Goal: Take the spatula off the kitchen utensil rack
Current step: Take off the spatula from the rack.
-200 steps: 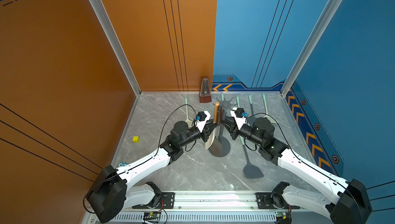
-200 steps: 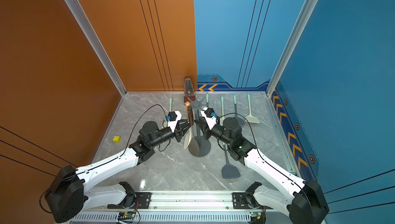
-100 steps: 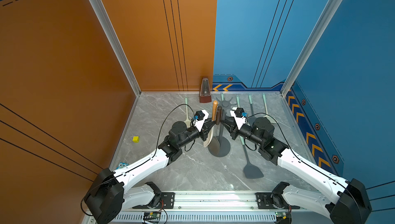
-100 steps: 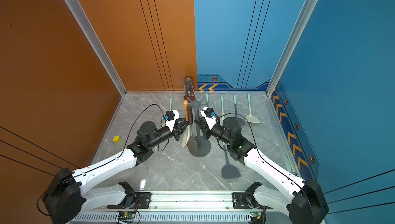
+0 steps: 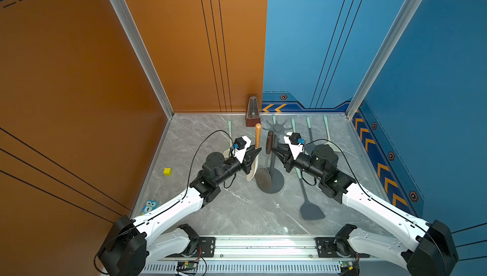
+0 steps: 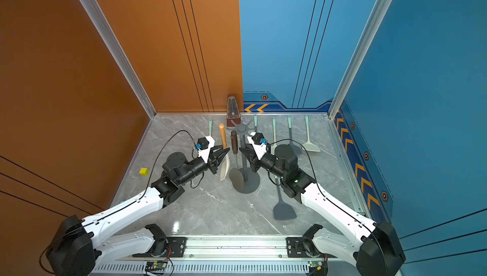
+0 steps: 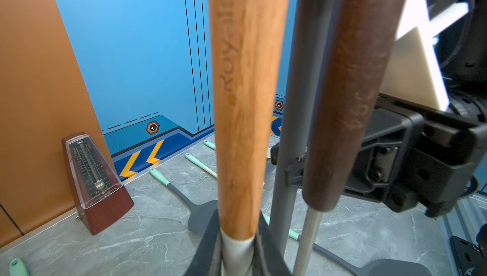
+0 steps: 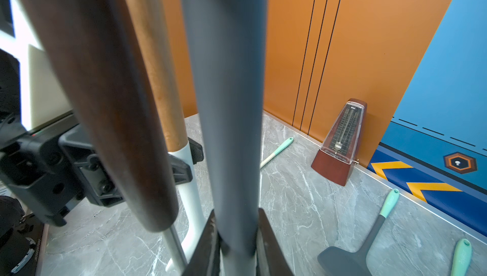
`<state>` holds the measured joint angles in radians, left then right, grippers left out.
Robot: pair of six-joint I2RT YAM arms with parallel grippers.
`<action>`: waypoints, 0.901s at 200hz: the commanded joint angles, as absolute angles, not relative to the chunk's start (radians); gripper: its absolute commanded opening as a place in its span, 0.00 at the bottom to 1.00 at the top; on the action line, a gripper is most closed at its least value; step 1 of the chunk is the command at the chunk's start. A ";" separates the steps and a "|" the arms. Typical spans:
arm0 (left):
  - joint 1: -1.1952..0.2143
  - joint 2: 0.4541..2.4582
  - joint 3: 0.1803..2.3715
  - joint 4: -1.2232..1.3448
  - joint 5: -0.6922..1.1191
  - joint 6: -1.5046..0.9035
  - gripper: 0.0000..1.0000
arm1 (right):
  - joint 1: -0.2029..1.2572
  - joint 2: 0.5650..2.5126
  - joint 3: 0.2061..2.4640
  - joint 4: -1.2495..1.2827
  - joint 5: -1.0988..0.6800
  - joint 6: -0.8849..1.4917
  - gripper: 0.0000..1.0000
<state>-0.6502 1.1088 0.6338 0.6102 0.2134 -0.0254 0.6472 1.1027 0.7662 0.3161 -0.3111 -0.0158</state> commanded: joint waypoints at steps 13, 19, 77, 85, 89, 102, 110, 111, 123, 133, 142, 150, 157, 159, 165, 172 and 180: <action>-0.634 1.091 0.617 0.646 0.146 -0.027 0.00 | 0.660 1.124 0.758 0.197 -0.328 0.026 0.00; -0.634 1.090 0.616 0.646 0.130 -0.029 0.00 | 0.660 1.125 0.758 0.198 -0.327 0.026 0.00; -0.624 1.093 0.603 0.645 0.009 -0.036 0.00 | 0.660 1.138 0.762 0.195 -0.325 0.025 0.00; -0.622 1.092 0.602 0.645 -0.002 -0.035 0.00 | 0.660 1.137 0.762 0.196 -0.323 0.025 0.00; -0.622 1.091 0.601 0.644 -0.010 -0.036 0.00 | 0.660 1.138 0.763 0.194 -0.323 0.025 0.00; -0.620 1.091 0.598 0.644 -0.036 -0.038 0.00 | 0.660 1.140 0.763 0.193 -0.322 0.025 0.00; -0.618 1.089 0.595 0.644 -0.053 -0.040 0.00 | 0.660 1.139 0.763 0.193 -0.323 0.025 0.00; -0.617 1.089 0.595 0.644 -0.056 -0.040 0.00 | 0.660 1.140 0.762 0.193 -0.323 0.025 0.00; -0.615 1.088 0.593 0.644 -0.074 -0.041 0.00 | 0.660 1.141 0.762 0.193 -0.322 0.025 0.00; -0.614 1.087 0.593 0.644 -0.091 -0.041 0.00 | 0.660 1.141 0.763 0.193 -0.323 0.025 0.00; -0.614 1.086 0.591 0.645 -0.103 -0.042 0.00 | 0.660 1.143 0.763 0.193 -0.323 0.025 0.00; -0.611 1.085 0.589 0.643 -0.112 -0.042 0.00 | 0.660 1.144 0.764 0.192 -0.322 0.026 0.00; -0.611 1.085 0.589 0.643 -0.125 -0.044 0.00 | 0.661 1.145 0.764 0.192 -0.322 0.026 0.00; -0.611 1.085 0.589 0.643 -0.129 -0.044 0.00 | 0.661 1.146 0.764 0.193 -0.323 0.026 0.00; -0.608 1.084 0.589 0.643 -0.138 -0.047 0.00 | 0.662 1.146 0.764 0.193 -0.322 0.026 0.00; -0.605 1.085 0.588 0.643 -0.150 -0.049 0.00 | 0.662 1.147 0.766 0.193 -0.323 0.026 0.00; -0.604 1.085 0.587 0.643 -0.163 -0.052 0.00 | 0.661 1.149 0.767 0.195 -0.322 0.026 0.00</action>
<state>-0.6178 1.1088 0.5957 0.6098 -0.0875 -0.0345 0.6476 1.1168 0.7761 0.3168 -0.3107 -0.0154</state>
